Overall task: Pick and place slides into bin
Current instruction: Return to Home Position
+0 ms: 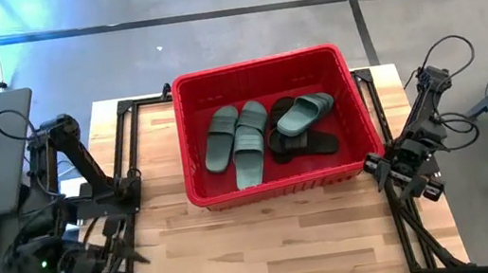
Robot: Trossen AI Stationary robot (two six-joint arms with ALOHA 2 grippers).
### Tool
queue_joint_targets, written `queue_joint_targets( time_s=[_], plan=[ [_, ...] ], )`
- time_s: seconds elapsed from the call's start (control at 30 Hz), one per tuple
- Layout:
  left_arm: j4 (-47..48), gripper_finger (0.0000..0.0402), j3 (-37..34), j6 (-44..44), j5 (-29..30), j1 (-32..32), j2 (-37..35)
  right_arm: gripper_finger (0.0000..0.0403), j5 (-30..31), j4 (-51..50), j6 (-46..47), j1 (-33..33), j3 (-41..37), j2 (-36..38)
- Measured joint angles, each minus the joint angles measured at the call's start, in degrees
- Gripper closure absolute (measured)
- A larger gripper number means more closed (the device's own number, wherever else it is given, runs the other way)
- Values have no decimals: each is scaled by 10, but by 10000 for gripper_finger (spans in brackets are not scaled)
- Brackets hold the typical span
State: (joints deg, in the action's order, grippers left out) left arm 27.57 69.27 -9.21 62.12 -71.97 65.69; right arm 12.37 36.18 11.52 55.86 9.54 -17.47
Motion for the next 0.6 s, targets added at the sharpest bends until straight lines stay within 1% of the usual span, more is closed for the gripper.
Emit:
queue_joint_targets(
  time_s=[0.1,0.2,0.3,0.37,0.47,0.6],
  plan=[
    [-119,275,-57,126,-73,0,-22,208,1,-2,0,0,-15,11],
    [-229,275,-126,232,-147,19,-45,208,2,1,0,0,-25,16],
    [-318,275,-202,292,-217,40,-93,208,5,10,-7,0,-30,23],
    [-341,275,-249,298,-248,56,-132,208,4,16,-24,0,-30,31],
    [-342,275,-308,304,-271,79,-192,208,-8,15,-43,0,-30,46],
    [-355,275,-381,343,-325,87,-282,208,-35,-15,-51,0,-30,66]
  ],
)
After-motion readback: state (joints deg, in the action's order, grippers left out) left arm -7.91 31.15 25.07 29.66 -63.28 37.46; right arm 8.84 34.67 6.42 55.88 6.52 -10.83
